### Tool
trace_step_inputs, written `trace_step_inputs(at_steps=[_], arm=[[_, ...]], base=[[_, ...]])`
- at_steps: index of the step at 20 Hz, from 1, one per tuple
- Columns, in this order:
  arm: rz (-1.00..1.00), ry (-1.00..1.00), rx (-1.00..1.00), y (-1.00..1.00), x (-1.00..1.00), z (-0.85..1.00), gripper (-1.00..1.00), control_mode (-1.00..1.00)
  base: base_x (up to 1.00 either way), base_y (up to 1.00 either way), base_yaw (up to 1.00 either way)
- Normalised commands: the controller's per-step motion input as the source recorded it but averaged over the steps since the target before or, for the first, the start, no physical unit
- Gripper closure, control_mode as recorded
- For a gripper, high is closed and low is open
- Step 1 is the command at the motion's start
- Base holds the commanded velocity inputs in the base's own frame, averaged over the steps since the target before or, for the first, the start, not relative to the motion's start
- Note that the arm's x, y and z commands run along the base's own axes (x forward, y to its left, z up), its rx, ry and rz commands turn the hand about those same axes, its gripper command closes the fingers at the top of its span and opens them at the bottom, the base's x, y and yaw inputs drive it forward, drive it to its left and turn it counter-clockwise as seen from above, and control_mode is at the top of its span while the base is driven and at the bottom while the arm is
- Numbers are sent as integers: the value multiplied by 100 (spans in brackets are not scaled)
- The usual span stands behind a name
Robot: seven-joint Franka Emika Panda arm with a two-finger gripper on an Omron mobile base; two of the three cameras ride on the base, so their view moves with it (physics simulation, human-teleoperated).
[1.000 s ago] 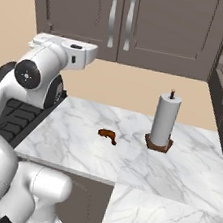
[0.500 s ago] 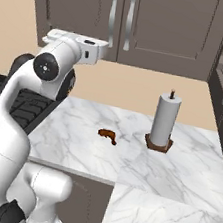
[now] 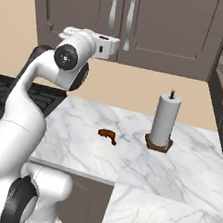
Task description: Retrieve the tupperware from the cabinet, then place the raw meat into the tupperware to avoid contamination.
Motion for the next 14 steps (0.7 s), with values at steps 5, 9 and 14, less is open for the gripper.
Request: trace_step_inputs(at_steps=[5,9,14], arm=[[0,5,0,-12,56,0,-100,-100],[0,4,0,-10,55,0,-100,-100],[0,5,0,-7,56,-3,-100,-100]], base=[[0,0,0],[0,0,0],[0,0,0]])
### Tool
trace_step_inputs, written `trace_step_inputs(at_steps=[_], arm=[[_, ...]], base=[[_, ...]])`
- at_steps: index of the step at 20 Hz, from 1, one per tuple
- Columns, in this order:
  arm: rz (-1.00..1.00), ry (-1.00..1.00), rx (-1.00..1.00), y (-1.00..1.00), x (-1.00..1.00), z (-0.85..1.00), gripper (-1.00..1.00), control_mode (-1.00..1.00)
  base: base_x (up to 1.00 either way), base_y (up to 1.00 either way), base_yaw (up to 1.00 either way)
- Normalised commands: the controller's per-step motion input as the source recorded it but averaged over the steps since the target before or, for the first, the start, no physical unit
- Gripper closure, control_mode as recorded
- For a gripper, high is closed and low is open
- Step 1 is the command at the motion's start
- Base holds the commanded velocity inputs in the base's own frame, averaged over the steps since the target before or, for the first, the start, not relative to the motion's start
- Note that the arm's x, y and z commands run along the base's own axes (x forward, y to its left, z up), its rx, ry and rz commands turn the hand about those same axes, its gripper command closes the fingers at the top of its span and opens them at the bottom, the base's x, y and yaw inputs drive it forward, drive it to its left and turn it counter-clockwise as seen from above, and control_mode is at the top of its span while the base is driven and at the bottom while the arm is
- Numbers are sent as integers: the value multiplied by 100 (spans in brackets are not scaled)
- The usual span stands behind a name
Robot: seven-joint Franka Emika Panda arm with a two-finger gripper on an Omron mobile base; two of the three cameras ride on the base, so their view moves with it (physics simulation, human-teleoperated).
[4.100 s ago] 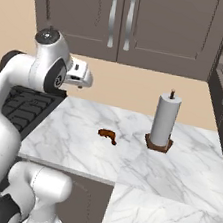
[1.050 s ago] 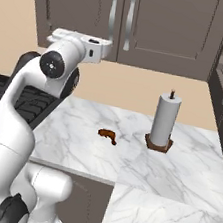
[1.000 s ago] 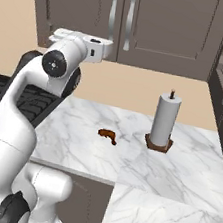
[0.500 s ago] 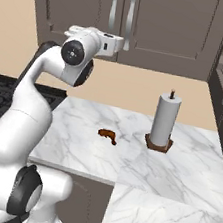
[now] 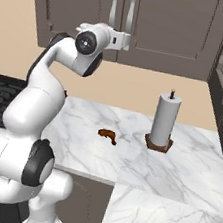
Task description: Retrieve the tupperware from the cabinet, then place the raw meat into the tupperware to avoid contamination.
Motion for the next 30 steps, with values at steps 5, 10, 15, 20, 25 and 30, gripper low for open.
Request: trace_step_inputs(at_steps=[5,10,15,20,25,30], arm=[[0,5,0,-4,59,-8,-100,-100],[0,6,0,-4,59,-12,-100,-100],[0,6,0,-4,60,-13,-100,-100],[0,4,0,-1,50,-12,100,-100],[0,1,0,0,19,-3,100,-100],[0,0,0,0,1,0,100,-100]], base=[[0,0,0],[0,0,0],[0,0,0],[0,0,0],[0,0,0],[0,0,0]])
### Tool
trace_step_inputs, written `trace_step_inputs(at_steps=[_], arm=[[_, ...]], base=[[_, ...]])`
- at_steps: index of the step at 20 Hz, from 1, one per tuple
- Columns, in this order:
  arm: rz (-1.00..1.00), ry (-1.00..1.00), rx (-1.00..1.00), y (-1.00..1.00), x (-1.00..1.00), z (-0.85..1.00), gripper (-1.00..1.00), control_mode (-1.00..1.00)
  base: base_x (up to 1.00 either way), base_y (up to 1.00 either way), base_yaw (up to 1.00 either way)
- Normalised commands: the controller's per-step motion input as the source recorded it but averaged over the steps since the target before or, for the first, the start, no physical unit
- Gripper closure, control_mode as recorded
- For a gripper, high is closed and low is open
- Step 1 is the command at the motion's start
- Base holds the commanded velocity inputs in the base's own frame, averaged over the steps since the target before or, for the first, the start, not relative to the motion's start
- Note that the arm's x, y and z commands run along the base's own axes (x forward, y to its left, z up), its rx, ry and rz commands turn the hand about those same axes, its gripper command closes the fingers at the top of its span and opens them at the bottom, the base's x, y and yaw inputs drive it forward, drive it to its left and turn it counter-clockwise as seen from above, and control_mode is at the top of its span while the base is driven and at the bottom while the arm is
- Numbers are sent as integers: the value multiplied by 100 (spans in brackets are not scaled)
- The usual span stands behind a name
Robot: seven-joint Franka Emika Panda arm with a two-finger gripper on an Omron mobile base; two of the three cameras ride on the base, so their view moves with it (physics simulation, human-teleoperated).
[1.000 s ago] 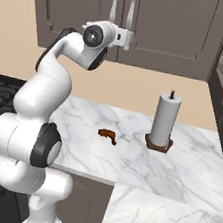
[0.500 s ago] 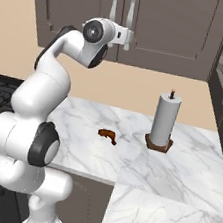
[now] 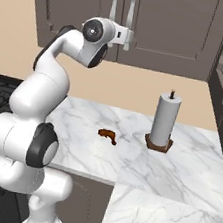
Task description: Retrieve the tupperware from the cabinet, then place the raw meat into the tupperware to avoid contamination.
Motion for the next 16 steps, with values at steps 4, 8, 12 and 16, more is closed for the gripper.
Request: trace_step_inputs(at_steps=[4,8,12,16], arm=[[1,0,0,0,0,0,100,-100],[0,0,0,0,-8,5,100,-100],[0,0,0,0,-24,10,100,-100],[0,-3,0,0,-37,22,100,-100]], base=[[0,0,0],[0,0,0],[0,0,0],[0,0,0]])
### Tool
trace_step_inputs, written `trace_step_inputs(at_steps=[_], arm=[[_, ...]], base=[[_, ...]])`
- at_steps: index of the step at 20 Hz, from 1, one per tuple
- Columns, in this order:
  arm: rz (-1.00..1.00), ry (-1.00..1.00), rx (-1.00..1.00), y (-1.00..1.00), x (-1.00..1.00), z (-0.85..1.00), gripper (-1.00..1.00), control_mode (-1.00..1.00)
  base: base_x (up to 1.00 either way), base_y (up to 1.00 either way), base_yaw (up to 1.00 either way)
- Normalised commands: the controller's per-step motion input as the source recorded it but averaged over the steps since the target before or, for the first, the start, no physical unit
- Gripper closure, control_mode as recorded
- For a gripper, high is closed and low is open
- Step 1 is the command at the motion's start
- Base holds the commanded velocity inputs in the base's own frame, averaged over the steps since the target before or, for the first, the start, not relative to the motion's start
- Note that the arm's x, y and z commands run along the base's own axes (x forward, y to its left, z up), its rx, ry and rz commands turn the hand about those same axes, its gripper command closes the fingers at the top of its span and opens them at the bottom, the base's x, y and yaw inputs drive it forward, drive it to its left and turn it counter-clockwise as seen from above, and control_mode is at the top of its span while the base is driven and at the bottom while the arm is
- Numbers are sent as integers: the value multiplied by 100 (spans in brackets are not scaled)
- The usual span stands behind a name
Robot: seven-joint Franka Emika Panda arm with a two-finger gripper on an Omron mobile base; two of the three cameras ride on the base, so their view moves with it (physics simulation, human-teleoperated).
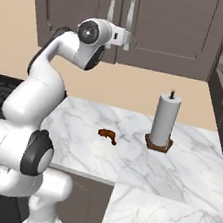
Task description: Retrieve the tupperware from the cabinet, then place the raw meat into the tupperware to avoid contamination.
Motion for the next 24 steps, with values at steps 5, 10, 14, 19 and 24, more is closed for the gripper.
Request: trace_step_inputs(at_steps=[5,10,14,19,24], arm=[[1,-3,0,9,-51,25,100,-100],[1,-1,0,29,-59,25,100,-100],[2,0,-2,43,-58,26,100,-100],[4,1,-4,49,-59,25,100,-100],[4,2,-5,52,-60,21,100,-100]], base=[[0,0,0],[0,0,0],[0,0,0],[0,0,0],[0,0,0]])
